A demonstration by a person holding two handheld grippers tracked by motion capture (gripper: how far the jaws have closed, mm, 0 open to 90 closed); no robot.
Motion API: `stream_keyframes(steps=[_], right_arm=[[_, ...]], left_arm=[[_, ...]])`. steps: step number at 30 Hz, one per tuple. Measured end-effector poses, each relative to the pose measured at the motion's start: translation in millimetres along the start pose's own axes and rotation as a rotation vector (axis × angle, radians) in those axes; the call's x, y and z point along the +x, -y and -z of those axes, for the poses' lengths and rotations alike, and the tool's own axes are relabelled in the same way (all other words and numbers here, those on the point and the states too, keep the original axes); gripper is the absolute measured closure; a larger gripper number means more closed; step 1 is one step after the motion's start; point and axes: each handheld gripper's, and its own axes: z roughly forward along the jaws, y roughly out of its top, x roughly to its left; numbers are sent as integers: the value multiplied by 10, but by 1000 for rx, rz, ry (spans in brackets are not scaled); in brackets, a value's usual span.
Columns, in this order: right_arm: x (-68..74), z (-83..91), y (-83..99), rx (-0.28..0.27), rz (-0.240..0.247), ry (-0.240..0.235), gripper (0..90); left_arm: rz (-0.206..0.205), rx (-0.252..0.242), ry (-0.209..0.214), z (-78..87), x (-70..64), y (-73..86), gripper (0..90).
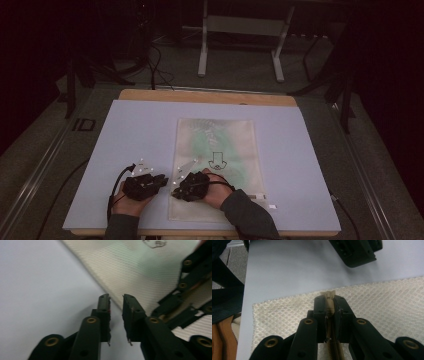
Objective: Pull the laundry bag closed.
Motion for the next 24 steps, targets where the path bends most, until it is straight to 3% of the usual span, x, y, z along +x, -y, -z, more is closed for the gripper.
stream_keyframes(steps=[5,24], right_arm=[[17,0,-4,6,9,10,819],[30,-2,9,-1,15,20,819]], left_arm=[[-14,7,27,-22,-39,-14,886],[-41,70,56,-173,-122,-44,891]])
